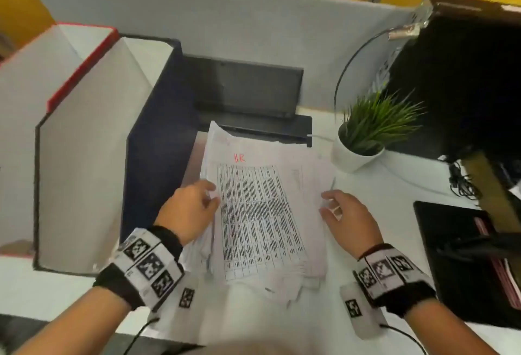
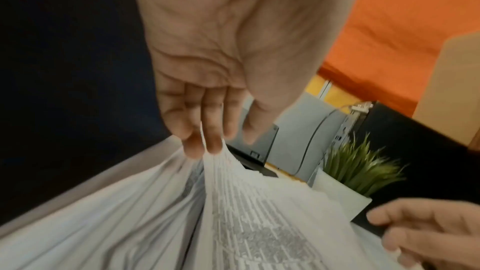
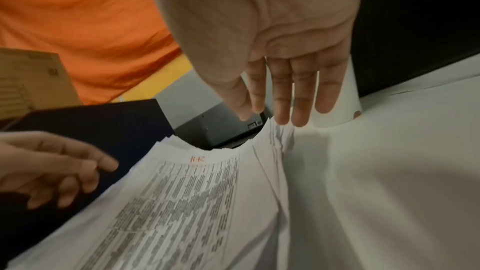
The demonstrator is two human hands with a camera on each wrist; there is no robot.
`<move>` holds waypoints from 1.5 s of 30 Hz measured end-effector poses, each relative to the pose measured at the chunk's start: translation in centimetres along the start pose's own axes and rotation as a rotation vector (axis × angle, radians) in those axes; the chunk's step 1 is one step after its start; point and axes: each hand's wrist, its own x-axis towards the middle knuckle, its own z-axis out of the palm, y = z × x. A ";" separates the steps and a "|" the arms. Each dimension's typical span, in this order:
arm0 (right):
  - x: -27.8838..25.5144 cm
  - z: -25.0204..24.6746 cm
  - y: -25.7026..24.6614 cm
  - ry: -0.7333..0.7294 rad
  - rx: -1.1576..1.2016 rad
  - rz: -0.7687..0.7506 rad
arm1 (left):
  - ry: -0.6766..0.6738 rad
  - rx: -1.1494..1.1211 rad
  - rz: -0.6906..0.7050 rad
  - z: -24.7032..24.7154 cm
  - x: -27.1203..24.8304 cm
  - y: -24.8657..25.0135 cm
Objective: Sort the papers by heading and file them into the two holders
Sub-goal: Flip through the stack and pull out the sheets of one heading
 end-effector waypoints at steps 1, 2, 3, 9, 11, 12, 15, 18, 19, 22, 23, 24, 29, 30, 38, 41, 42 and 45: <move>0.7 0.6 -0.3 -0.003 -0.022 -0.013 | 0.043 0.011 -0.034 0.4 1.0 0.2; 1.1 1.0 -0.6 -0.011 -0.041 -0.018 | 0.081 0.027 -0.061 0.8 1.8 0.3; 1.6 1.4 -0.9 -0.030 -0.058 -0.024 | 0.097 0.039 -0.084 1.1 2.6 0.3; 2.6 3.6 -1.5 -0.166 -0.129 0.086 | 0.149 0.015 -0.283 2.7 4.9 -0.2; 2.7 4.1 -1.4 -0.210 -0.127 0.120 | 0.143 -0.030 -0.299 3.1 5.4 -0.4; 2.7 4.4 -1.3 -0.234 -0.129 0.130 | 0.149 -0.042 -0.285 3.2 5.6 -0.5; 2.6 4.9 -1.1 -0.263 -0.124 0.142 | 0.212 -0.079 -0.235 3.5 6.2 -0.7; 2.5 5.3 -0.8 -0.216 -0.070 0.128 | 0.268 -0.144 -0.149 3.6 6.5 -0.9; 2.5 5.3 -0.7 -0.195 -0.048 0.117 | 0.284 -0.179 -0.097 3.6 6.5 -1.0; 2.9 5.5 -0.5 -0.135 0.062 0.070 | 0.301 -0.284 0.057 3.5 6.0 -1.1; 3.0 5.4 -0.5 -0.117 0.126 0.085 | 0.299 -0.300 0.093 3.5 5.7 -1.0; 3.2 5.4 -0.4 -0.095 0.208 0.116 | 0.288 -0.311 0.118 3.4 5.6 -1.0; 4.0 4.8 0.0 -0.023 0.516 0.308 | 0.197 -0.372 0.176 3.3 4.9 -1.0; 4.0 4.7 0.1 -0.011 0.564 0.308 | 0.156 -0.373 0.174 3.2 4.8 -0.9; 3.6 4.3 1.0 0.025 0.562 0.241 | 0.081 -0.430 -0.054 2.8 7.0 -0.4; 3.5 4.1 1.2 0.008 0.597 0.246 | 0.107 -0.452 -0.252 2.8 8.8 -0.9; 3.5 4.1 1.3 -0.003 0.618 0.246 | 0.072 -0.395 -0.278 2.7 9.2 -0.8; 3.4 4.0 1.4 -0.023 0.664 0.240 | 0.007 -0.193 -0.279 2.9 9.8 0.3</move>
